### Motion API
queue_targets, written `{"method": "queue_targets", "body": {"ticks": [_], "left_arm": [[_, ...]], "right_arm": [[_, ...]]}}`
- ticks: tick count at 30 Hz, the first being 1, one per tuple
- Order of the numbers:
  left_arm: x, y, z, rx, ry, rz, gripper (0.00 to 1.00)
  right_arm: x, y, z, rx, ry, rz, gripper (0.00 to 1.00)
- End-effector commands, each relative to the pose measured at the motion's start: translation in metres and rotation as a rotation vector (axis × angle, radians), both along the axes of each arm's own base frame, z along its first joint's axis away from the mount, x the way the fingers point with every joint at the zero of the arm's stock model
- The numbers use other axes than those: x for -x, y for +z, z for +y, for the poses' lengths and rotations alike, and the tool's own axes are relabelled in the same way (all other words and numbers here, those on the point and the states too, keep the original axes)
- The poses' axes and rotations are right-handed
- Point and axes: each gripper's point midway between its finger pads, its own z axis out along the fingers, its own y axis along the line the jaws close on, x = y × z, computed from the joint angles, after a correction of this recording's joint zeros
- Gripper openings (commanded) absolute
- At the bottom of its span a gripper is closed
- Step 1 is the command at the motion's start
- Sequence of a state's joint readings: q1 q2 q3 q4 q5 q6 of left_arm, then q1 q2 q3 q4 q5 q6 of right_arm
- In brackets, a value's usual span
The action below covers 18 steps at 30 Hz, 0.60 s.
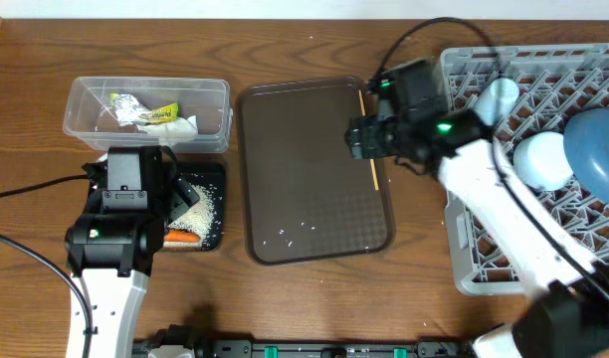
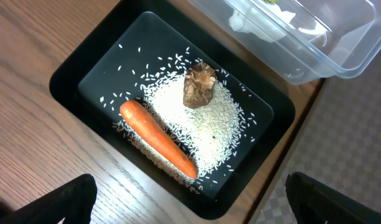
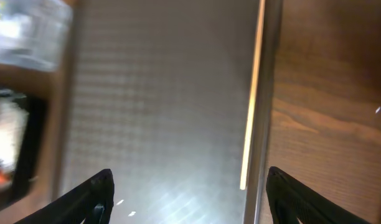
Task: Sort waste into correct bins and load items into the dishwasher rack
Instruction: 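Move the right gripper back over the remaining chopstick on the tray, then lower the right gripper and grasp the second wooden chopstick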
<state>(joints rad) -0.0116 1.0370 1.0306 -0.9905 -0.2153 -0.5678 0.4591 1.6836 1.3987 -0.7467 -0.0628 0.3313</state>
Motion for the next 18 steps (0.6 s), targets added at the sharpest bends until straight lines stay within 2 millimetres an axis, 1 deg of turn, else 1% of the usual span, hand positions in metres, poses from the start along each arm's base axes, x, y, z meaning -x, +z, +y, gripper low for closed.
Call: {"method": "queue_targets", "body": {"ticks": [1,5,9,13,18], "left_arm": [[0.001,-0.001,0.0,-0.005,-0.006,0.009,0.98],[0.001,-0.001,0.0,-0.005,-0.006,0.009,0.98],[0.001,-0.001,0.0,-0.005,-0.006,0.009,0.98],[0.001,-0.001,0.0,-0.005,-0.006,0.009,0.98],[0.001,-0.001,0.0,-0.005,-0.006,0.009,0.98]], "right_arm": [[-0.017,-0.033,-0.012,0.111,-0.115,0.014,0.75],[-0.026,-0.071,-0.006,0.125,-0.122,0.065,0.75],[-0.028,-0.097,-0.004,0.144,-0.119,0.101,0.75],[-0.028,-0.109,-0.004,0.154,-0.117,0.12,0.75],[-0.027,-0.11,-0.001,0.154,-0.111,0.12,0.75]]}}
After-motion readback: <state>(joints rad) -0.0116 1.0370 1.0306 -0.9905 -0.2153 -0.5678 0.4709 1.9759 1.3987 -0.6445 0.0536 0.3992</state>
